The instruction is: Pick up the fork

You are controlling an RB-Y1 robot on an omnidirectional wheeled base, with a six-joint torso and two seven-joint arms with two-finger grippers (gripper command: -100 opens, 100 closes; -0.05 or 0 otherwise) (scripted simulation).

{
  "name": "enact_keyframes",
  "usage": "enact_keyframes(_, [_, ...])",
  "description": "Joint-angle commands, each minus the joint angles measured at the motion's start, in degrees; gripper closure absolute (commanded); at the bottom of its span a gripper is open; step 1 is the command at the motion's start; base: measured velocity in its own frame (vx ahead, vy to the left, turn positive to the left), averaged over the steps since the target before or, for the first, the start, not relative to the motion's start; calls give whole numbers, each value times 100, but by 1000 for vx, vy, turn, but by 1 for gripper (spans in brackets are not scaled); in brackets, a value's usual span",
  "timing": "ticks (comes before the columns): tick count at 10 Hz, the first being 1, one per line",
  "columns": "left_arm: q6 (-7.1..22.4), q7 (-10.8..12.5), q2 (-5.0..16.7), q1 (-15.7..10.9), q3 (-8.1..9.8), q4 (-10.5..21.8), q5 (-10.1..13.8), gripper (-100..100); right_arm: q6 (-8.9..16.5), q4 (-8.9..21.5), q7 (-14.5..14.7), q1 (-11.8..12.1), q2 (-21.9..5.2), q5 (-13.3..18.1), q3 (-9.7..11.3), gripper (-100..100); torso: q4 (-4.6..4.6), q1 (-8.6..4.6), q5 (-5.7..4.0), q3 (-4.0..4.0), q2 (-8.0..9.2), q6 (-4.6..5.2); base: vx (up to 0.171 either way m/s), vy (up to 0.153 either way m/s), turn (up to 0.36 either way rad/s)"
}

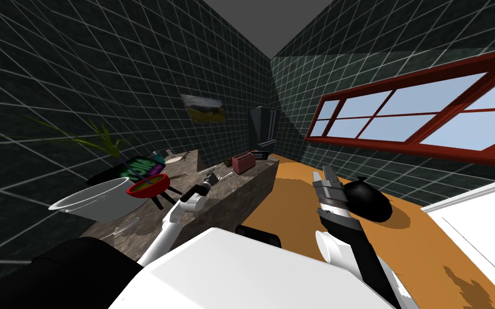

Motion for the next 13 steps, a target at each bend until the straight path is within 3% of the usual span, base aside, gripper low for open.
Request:
enact_keyframes(1, [158, 25, 3, 3, 14, -16, 18, -100, 0, 0, 0, 0, 0, 0, 0, 0, 0, 0, 0, 0, 0, 0, -4, 8, -6])
enact_keyframes(2, [390, 209, 173, -80, 77, 127, 221, -100, 0, 0, 0, 0, 0, 0, 0, 0, 0, -2, -1, 0, 0, -1, -3, 6, -118])
enact_keyframes(3, [487, 209, 173, -80, 77, 127, 221, -100, 0, 0, 0, 0, 0, 0, 0, 0, 0, -2, -1, 0, -1, 2, -4, 10, -74])
enact_keyframes(6, [1006, 579, 520, -248, 174, 423, 621, -100, 0, 0, 0, 0, 0, 0, 0, 0, 0, 0, 0, -1, -2, -1, -2, 11, -104])
enact_keyframes(7, [1137, 579, 520, -248, 174, 423, 621, -100, 0, 0, 0, 0, 0, 0, 0, 0, 0, 0, 0, -2, -3, 1, 0, 11, -61])
enact_keyframes(8, [1288, 765, 694, -334, 206, 574, 816, -100, 0, 0, 0, 0, 0, 0, 0, 0, -1, -1, 0, -1, -3, -2, 2, 9, -106])
enact_keyframes(9, [1425, 765, 694, -334, 206, 574, 816, -100, 0, 0, 0, 0, 0, 0, 0, 0, -1, -1, -1, -2, -3, 1, 2, 10, -59])
enact_keyframes(12, [1944, 1135, 1038, -507, 236, 882, 1191, -100, 0, 0, 0, 1, 0, 0, 0, 0, -1, -2, 0, -3, -4, -2, 4, 8, -99])
enact_keyframes(13, [2064, 1135, 1038, -507, 236, 882, 1191, -100, 0, 0, 0, 0, 0, 0, 0, 0, -1, -2, -1, -3, -6, 0, 6, 9, -56])
